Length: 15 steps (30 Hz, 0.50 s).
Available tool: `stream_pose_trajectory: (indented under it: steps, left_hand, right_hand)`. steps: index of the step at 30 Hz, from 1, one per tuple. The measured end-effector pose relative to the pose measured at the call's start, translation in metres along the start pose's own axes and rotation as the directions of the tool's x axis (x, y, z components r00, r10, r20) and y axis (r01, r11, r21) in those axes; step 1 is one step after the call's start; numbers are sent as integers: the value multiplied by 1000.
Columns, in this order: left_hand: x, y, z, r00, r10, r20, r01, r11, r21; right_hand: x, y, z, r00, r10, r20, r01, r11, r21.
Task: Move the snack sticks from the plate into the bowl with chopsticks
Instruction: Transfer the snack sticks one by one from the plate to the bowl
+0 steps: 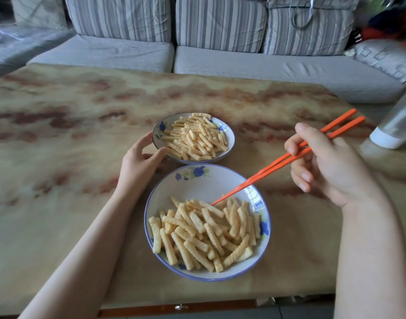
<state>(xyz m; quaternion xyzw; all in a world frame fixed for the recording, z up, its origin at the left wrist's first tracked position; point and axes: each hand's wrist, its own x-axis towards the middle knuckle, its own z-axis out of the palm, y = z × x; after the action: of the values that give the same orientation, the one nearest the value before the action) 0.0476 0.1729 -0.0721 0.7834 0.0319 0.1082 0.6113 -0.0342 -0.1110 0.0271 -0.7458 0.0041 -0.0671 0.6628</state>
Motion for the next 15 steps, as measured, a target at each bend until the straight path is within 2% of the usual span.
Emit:
stream_pose_trajectory:
  steps: [4,15]
  left_hand:
    - [0,-1,0,1000,-9,3,9,1000,-6]
    - [-1,1,0,1000,12,5,-12,1000,5]
  right_hand:
    - [2,-2,2,995,-29,-100,34,998,49]
    - [-8,-11,-11,987,-105,-124,103,994,-20]
